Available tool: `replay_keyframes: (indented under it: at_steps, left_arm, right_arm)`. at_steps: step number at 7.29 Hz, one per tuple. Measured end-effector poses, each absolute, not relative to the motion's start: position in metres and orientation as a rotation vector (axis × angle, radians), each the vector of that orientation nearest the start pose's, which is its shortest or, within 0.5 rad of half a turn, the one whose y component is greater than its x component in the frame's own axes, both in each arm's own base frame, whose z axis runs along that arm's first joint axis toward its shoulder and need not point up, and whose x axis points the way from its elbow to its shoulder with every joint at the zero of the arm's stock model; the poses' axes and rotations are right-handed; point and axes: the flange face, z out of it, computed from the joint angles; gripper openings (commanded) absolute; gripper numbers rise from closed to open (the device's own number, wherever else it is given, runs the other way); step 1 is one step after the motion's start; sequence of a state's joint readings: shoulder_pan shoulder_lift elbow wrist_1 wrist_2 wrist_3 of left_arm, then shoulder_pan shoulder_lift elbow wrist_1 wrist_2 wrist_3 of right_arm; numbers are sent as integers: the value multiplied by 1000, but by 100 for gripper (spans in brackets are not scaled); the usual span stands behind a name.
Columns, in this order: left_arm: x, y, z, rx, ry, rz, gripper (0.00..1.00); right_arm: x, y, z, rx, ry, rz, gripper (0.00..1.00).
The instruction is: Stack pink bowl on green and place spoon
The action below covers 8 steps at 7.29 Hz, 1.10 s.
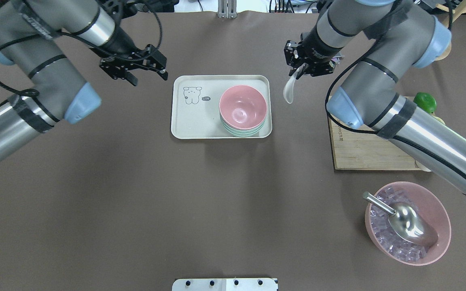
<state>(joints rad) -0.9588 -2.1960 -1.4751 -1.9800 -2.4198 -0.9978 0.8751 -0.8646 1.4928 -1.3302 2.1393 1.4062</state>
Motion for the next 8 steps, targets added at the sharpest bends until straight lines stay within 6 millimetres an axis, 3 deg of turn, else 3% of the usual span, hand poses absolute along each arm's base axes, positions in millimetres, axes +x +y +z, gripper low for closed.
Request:
replay_keyframes:
  at_steps: [1,2,4,5,6,8]
  left_arm:
    - [329,-603,288,58,1166,72,99]
    - [319,-601,299,61,1162,74,99]
    - [311,-601,311,57,1153,66,99]
    - [310,-601,314,56,1151,64,99]
    - [309,-602,315,56,1149,61,99]
    - [301,-602,323,53,1143,46,99]
  right_arm:
    - [-433,-607,213,-45,-1035,458,0]
    - [-459,-609,200,-49,-1069,509,99]
    - [-482,-605,193,-45,-1101,544,100]
    - [-476,-601,197,-52,-1110,538,100]
    - [-451,-596,210,-67,-1121,518,100]
    - [-367,-602,240,-107,-1150,477,100]
